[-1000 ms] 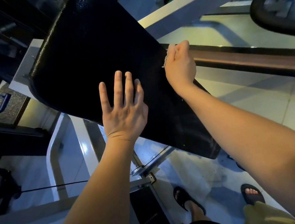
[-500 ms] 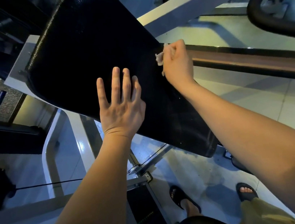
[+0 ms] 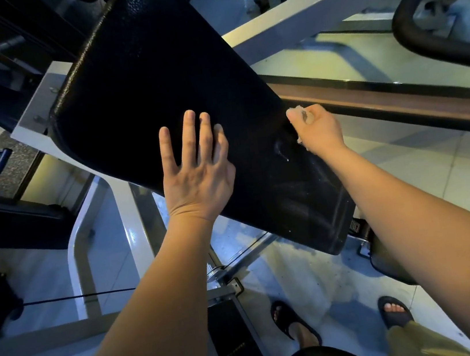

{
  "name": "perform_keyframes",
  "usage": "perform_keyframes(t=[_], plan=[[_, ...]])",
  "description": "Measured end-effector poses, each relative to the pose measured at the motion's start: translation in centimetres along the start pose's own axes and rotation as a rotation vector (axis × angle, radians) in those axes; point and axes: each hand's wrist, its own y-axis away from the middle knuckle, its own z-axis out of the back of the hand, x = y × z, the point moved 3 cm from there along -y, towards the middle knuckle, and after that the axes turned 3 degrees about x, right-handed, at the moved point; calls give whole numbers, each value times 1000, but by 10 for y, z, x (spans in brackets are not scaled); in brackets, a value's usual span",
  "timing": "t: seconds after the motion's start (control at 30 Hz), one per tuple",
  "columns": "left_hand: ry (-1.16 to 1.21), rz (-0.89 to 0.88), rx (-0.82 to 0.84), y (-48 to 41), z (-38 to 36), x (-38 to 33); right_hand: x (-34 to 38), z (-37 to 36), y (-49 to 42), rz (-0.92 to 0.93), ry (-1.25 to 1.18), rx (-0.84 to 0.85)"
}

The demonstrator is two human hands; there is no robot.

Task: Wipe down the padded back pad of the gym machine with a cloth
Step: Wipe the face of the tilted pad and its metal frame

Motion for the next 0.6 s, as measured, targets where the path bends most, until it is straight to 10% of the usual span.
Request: perform_keyframes(t=[0.6], plan=[[-22,5,22,-1,1,-1,24,-1,12,304,-84,-81]])
